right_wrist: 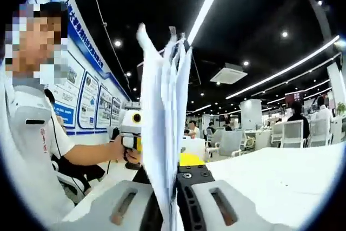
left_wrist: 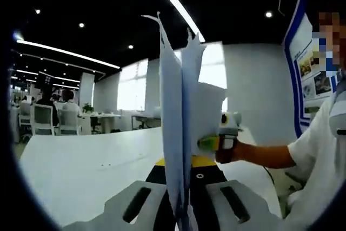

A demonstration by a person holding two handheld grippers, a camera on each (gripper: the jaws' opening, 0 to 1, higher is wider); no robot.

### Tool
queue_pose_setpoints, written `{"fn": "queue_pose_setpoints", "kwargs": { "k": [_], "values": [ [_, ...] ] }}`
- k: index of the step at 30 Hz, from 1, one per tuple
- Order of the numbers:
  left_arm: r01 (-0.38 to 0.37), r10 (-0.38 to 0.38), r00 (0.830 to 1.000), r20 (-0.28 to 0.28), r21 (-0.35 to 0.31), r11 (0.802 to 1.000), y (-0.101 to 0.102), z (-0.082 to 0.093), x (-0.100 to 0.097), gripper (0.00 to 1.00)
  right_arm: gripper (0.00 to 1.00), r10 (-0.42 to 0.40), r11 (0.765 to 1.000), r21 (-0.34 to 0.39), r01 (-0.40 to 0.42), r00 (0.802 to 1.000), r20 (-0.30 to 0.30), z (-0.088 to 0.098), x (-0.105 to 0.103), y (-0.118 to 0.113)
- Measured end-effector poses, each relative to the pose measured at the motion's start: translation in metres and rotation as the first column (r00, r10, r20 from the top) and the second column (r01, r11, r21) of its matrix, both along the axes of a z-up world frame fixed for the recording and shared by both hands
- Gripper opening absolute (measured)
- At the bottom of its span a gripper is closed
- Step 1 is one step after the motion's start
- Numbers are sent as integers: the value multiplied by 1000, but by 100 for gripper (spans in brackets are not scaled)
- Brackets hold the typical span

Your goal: Organize the stack of printing papers by aligning and flattening the scattered papers on the table

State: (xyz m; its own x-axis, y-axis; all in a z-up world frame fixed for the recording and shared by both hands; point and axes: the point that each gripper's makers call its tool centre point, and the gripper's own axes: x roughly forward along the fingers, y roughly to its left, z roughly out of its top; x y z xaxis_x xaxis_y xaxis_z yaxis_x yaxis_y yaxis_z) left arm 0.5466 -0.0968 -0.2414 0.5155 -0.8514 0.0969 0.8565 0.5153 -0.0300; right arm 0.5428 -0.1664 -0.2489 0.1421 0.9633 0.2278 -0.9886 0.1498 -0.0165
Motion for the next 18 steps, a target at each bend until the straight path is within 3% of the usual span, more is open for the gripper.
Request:
{"fn": "queue_pose_setpoints", "kwargs": {
  "k": [1,2,4,8,11,13,14,15,18],
  "values": [
    [-59,59,998,16,14,998,4,-1,5,11,0,-52,999,2,52,999,-11,0,6,0],
    [-127,127,992,21,33,991,11,-7,10,14,0,-81,997,-5,81,996,37,1,8,-2],
    [-182,180,982,51,49,982,20,-14,12,19,0,-113,993,16,113,993,27,3,9,-6],
    [-239,237,969,66,22,971,22,-17,11,7,0,-185,983,12,185,981,59,4,11,-5],
    [-360,347,927,143,81,929,23,-10,30,6,0,-277,960,-19,279,958,70,12,24,2],
    [-389,379,916,130,57,920,22,0,39,7,0,-343,939,-13,343,939,21,24,35,3],
    [-410,405,909,94,31,912,25,3,45,8,3,-326,945,-9,326,945,26,28,32,7],
    [-414,410,908,89,29,910,26,3,46,11,16,-330,944,-13,331,944,18,29,32,8],
    [-420,418,907,53,39,907,27,-8,49,18,39,-441,897,-40,440,897,-31,15,50,-1]
  ]
}}
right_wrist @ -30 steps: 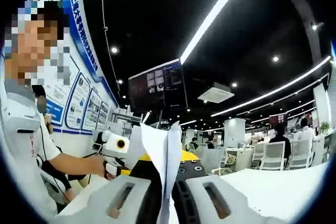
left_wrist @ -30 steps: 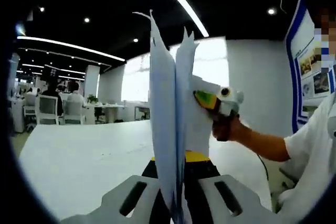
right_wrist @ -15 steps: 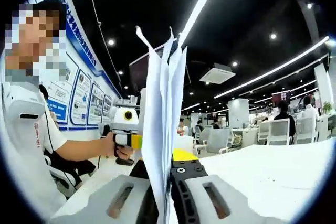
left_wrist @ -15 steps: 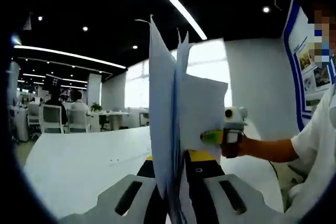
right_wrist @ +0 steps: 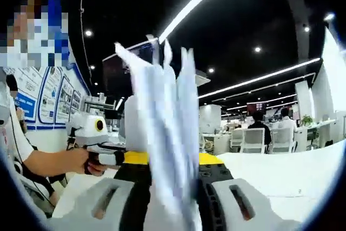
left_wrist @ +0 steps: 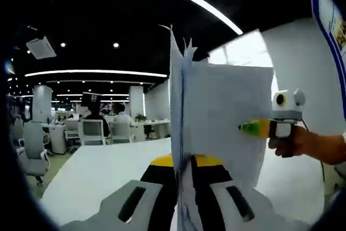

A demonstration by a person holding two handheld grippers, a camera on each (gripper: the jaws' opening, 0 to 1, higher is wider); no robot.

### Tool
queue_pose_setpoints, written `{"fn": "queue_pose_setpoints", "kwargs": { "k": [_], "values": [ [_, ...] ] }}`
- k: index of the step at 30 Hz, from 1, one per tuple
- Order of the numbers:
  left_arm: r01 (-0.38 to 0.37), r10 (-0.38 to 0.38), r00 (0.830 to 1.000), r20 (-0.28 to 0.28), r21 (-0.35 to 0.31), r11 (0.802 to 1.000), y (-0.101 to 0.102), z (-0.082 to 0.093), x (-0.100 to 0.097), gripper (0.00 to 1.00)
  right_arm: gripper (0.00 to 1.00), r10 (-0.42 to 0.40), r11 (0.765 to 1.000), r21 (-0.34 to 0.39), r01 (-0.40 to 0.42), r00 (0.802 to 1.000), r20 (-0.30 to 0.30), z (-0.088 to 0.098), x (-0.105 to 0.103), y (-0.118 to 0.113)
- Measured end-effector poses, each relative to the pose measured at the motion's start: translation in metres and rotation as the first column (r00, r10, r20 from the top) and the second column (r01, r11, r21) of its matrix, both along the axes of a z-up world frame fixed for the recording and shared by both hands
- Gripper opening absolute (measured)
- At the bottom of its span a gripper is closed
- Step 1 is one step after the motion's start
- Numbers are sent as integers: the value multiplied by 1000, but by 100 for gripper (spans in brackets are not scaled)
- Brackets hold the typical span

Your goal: Organize the stack of printing papers by aligning and flattening the scattered papers on the table

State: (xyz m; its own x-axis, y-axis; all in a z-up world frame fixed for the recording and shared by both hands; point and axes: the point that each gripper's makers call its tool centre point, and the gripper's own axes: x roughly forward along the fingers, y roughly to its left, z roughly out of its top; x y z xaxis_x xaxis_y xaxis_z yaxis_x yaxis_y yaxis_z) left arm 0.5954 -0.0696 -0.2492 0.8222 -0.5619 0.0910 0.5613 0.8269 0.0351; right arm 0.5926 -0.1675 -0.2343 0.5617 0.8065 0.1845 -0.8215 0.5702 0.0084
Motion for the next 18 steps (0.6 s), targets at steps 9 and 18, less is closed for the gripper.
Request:
{"fn": "queue_pose_setpoints", "kwargs": {
  "k": [9,18],
  "values": [
    [-11,11,1000,10,-4,1000,-26,-5,11,25,46,-55,998,25,57,993,-102,-1,18,9],
    [167,-169,985,-32,-64,984,-29,-5,-1,6,31,93,995,39,-90,993,-71,-9,12,-10]
  ]
}}
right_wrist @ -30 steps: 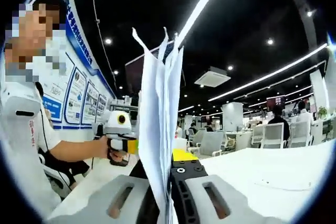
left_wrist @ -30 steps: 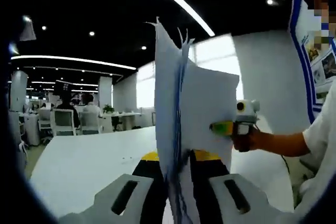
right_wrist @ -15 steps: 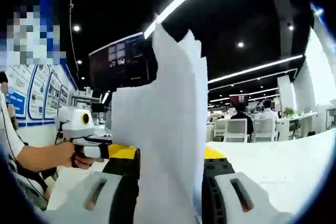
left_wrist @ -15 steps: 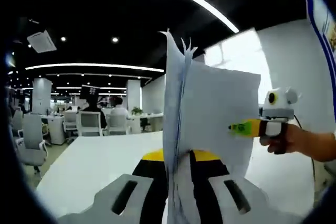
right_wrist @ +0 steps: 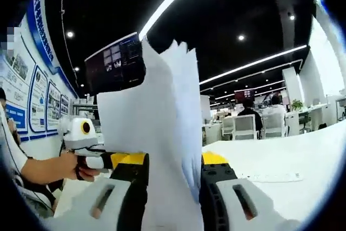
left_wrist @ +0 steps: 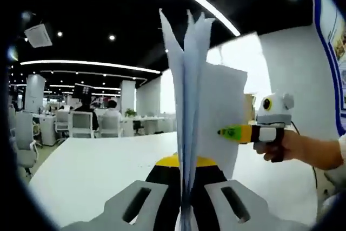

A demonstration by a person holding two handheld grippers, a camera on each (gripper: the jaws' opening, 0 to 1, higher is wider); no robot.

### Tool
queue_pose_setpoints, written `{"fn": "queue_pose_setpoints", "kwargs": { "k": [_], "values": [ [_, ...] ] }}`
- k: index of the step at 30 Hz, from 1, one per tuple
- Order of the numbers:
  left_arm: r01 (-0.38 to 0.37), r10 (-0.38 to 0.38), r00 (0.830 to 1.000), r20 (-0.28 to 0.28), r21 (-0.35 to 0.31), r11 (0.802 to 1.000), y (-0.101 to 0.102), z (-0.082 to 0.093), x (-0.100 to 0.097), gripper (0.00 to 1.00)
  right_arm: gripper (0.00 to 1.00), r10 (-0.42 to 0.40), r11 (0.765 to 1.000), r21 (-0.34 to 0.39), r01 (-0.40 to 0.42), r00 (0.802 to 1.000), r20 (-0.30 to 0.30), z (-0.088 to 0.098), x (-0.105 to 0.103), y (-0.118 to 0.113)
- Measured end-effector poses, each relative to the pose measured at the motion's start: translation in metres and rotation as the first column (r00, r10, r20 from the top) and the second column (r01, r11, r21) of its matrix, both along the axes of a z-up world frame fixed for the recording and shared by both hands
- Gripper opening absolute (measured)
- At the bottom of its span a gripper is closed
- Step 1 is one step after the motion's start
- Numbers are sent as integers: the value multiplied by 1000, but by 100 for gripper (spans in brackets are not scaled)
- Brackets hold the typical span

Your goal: Organize the stack of printing papers by aligning and flattening the scattered papers on the table

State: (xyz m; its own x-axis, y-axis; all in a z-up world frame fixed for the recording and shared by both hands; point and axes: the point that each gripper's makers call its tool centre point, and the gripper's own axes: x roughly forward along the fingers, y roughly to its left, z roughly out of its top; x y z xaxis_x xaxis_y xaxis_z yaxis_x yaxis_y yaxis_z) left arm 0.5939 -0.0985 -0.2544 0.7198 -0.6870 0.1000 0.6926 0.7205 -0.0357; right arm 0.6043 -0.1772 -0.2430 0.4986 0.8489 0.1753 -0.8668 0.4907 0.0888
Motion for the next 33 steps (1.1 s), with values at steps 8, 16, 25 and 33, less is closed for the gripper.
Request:
{"fn": "queue_pose_setpoints", "kwargs": {
  "k": [8,16,25,33],
  "values": [
    [15,-15,1000,-7,40,999,5,4,2,6,0,39,997,-70,-35,998,55,-1,-6,5],
    [8,-10,1000,25,76,997,6,19,-14,6,0,-28,997,-67,38,988,152,11,-27,3],
    [34,-35,999,33,53,998,7,2,-11,6,0,-25,997,-74,34,993,118,4,-21,5],
    [5,-15,997,69,146,989,7,-13,-9,6,0,-25,998,-49,28,998,64,-10,-13,3]
  ]
}}
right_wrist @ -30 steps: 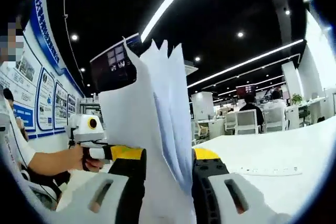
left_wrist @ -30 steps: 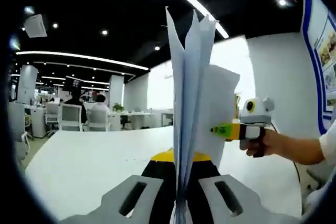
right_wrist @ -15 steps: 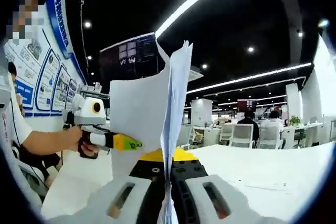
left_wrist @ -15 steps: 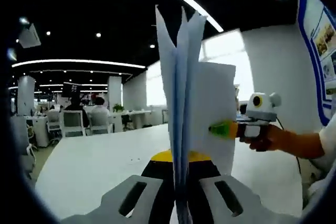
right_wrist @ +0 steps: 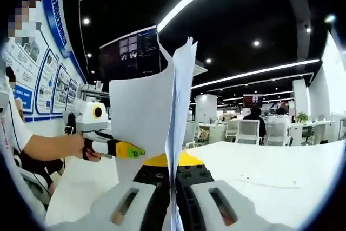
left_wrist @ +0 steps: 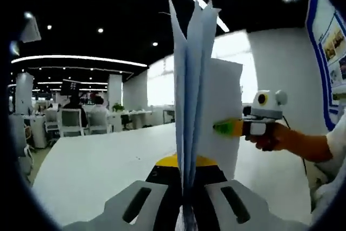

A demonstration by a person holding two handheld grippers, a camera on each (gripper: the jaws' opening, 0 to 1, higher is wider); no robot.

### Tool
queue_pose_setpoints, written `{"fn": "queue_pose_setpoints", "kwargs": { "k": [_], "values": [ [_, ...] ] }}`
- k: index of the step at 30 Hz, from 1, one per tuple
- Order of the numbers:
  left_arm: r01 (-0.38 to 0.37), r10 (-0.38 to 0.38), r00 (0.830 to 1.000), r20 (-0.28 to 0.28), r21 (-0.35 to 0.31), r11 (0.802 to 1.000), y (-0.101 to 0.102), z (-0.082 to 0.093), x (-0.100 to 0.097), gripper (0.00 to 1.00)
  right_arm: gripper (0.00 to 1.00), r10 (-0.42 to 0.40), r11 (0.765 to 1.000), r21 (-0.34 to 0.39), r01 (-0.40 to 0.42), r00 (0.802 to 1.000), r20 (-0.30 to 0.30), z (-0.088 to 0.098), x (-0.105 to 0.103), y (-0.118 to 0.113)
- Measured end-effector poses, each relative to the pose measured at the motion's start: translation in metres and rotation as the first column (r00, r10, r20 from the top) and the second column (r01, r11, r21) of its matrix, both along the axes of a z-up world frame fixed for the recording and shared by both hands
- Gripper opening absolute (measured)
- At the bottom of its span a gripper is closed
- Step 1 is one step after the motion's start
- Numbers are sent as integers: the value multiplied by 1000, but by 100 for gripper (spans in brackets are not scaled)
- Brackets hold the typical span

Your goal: Organize the stack of printing papers by aligning and flattening the scattered papers on the table

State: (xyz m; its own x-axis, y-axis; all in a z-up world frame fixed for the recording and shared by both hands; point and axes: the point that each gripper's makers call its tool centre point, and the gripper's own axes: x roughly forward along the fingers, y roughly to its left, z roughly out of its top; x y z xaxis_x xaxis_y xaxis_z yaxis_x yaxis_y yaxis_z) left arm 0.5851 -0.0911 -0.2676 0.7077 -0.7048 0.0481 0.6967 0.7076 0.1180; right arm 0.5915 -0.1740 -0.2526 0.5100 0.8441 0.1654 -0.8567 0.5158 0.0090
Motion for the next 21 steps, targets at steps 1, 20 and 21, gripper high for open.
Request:
{"fn": "queue_pose_setpoints", "kwargs": {
  "k": [1,20,21],
  "values": [
    [24,-26,998,-59,-28,999,-2,-2,-3,6,0,-3,1000,-8,3,999,-46,-2,0,-1],
    [30,-32,998,-49,-52,998,1,1,-2,6,0,24,999,-42,-25,999,-21,3,-3,1],
    [42,-46,998,-46,-94,995,1,7,-3,6,3,21,999,-39,-21,1000,-6,5,-3,0]
  ]
}}
